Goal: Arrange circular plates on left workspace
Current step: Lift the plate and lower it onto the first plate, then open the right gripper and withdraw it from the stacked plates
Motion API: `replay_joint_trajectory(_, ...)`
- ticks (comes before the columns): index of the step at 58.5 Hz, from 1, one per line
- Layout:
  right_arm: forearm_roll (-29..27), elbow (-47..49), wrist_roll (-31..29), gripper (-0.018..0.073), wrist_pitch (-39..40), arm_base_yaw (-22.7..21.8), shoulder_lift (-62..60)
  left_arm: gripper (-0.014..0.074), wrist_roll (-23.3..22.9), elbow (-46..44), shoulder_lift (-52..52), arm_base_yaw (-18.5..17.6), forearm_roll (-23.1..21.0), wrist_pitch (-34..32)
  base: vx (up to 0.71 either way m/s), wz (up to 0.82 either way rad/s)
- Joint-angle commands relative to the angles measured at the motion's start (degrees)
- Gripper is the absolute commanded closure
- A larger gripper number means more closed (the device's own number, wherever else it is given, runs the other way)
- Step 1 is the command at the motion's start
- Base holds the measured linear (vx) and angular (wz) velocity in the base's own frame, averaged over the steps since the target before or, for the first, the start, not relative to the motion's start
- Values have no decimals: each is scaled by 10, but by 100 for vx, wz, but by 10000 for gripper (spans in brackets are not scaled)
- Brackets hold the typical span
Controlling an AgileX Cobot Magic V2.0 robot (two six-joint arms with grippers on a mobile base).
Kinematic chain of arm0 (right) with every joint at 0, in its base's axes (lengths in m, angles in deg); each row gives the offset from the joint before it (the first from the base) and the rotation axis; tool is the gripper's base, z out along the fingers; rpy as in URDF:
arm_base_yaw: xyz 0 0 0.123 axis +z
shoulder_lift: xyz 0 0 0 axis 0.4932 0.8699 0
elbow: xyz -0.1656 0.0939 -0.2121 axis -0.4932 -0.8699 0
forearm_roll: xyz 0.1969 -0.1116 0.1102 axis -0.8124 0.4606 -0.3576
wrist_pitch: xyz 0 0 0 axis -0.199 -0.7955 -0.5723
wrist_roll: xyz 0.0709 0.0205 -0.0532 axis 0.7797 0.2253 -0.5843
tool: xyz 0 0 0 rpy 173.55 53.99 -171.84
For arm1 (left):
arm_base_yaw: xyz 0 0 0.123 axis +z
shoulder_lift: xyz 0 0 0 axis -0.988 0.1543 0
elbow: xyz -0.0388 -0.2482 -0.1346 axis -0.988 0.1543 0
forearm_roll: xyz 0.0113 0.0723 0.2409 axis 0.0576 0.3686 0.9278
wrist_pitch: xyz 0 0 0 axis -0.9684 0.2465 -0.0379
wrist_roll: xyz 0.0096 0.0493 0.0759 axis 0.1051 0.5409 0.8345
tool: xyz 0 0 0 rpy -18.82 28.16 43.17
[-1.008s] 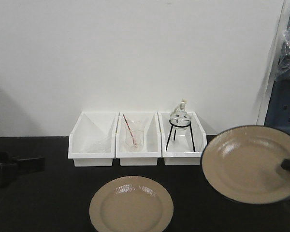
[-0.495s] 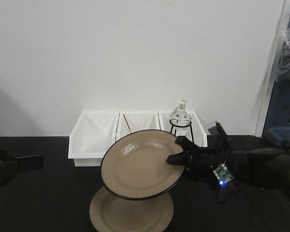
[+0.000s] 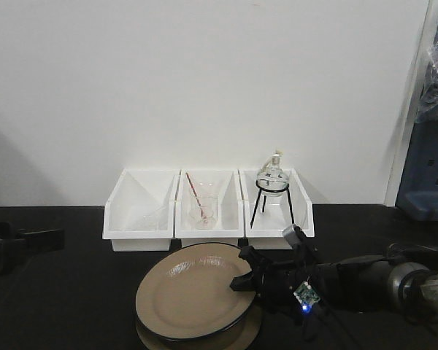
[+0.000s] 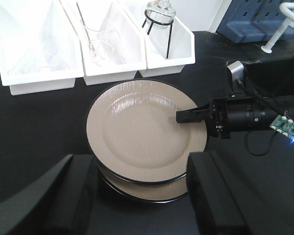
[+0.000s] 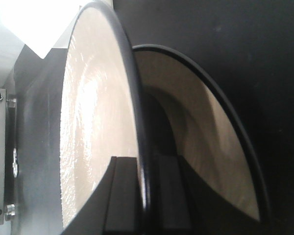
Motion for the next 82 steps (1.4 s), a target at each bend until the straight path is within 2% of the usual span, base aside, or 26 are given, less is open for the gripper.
replay_joint_trajectory(1, -5, 22, -1, 498, -28, -2, -37, 73, -4, -16, -14, -1, -30, -23, 0, 0)
replay_joint_trajectory(8, 33, 22, 0, 405, -29, -4, -37, 73, -4, -16, -14, -1, -30, -24, 0, 0)
replay_joint_trajectory(21, 79, 22, 0, 148, -30, -6, -38, 73, -4, -17, -14, -1, -37, -31, 0, 0)
replay_joint_trajectory(30, 144, 22, 0, 26, -33, -12, -53, 73, -4, -17, -14, -1, -54, -37, 0, 0)
replay_joint_trajectory(47, 224, 22, 12, 9, -48, -26, -95, 73, -4, -17, -14, -1, -61, -40, 0, 0)
replay_joint_trajectory(57, 235, 22, 27, 13, -72, -32, -109, 73, -4, -17, -14, -1, -60, -38, 0, 0)
replay_joint_trajectory(68, 276, 22, 8, 26, -120, -75, -186, 73, -2, -17, -14, -1, -60, -37, 0, 0)
replay_joint_trajectory(74, 331, 22, 11, 26, -132, -105, -259, 73, -2, -17, -14, -1, -60, -37, 0, 0)
replay_joint_trajectory(82, 458, -14, 60, 26, -155, -126, -375, 73, -2, -17, -14, -1, -60, -36, 0, 0)
